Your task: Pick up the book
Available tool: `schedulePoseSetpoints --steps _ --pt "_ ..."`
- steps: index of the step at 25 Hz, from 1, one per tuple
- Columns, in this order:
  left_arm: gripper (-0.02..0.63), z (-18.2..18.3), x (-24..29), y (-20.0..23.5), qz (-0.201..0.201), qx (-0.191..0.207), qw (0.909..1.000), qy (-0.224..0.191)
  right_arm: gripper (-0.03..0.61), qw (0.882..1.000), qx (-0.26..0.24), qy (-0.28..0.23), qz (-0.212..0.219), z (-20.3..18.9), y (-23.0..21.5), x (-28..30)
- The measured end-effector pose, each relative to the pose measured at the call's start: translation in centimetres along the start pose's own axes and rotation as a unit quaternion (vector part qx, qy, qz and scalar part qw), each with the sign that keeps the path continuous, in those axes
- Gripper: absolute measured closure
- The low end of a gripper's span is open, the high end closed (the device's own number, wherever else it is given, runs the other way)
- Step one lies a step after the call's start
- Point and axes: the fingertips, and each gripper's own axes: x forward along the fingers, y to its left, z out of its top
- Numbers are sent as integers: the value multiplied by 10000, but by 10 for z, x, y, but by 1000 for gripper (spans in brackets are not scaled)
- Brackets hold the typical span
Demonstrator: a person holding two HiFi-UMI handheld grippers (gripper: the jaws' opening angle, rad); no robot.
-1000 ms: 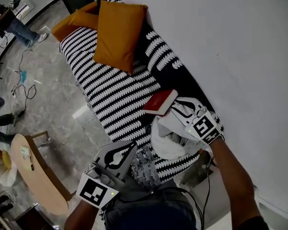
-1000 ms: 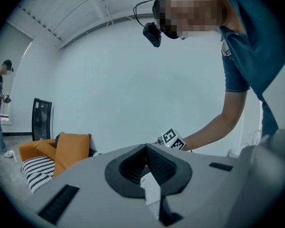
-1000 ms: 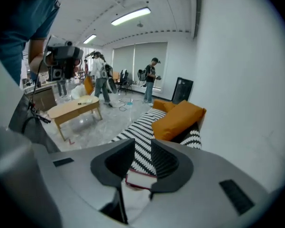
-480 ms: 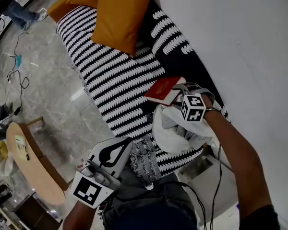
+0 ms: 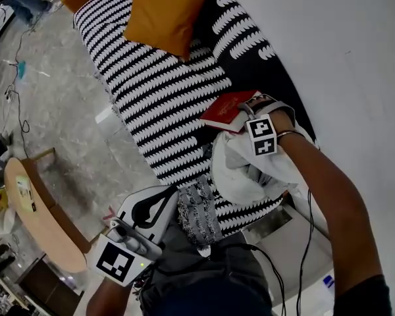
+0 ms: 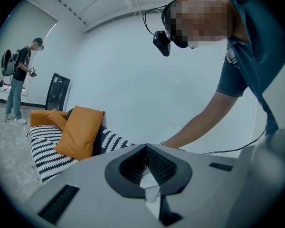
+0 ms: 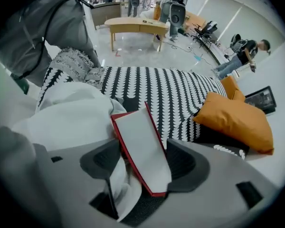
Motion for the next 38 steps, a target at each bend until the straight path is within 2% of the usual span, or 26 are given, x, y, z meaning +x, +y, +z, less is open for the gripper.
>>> schedulePoseSetpoints --steps 5,9,12,18,20,22,24,26,28,30,32,38 --pt "609 -9 1 1 18 -87 9999 53 276 9998 -194 27 7 2 -8 12" --pt "609 -13 -1 2 47 -134 9999 54 275 9982 -496 122 314 10 -1 26" --pt "609 -16 -1 3 65 -137 9999 63 275 9988 -427 2 246 16 -2 29" --pt "609 -6 -2 3 52 -60 10000 7 295 9979 600 -244 22 22 -12 3" --pt "609 2 -1 2 27 -1 10000 -41 296 9921 1153 -423 -236 23 -22 -14" --pt "609 10 0 -1 7 45 10000 -73 297 9791 1846 -659 -544 25 -33 -36" --pt "609 17 -1 -6 -19 93 9999 -94 297 9567 2624 -931 -852 27 -43 -64" --pt "609 25 -2 -10 -51 149 9998 -125 298 9249 3396 -1247 -1168 28 -52 -94" --pt "609 34 -3 -13 -83 222 9996 -168 298 8855 4091 -1652 -1456 30 -61 -127" --pt "609 42 -5 -18 -105 296 9993 -196 299 8409 4681 -2129 -1685 35 -63 -160" --pt "609 49 -8 -24 -115 370 9990 -225 304 7993 5095 -2568 -1886 41 -60 -191" --pt "609 76 -16 -40 -180 631 9973 -342 313 6913 5764 -3575 -2493 54 -43 -293"
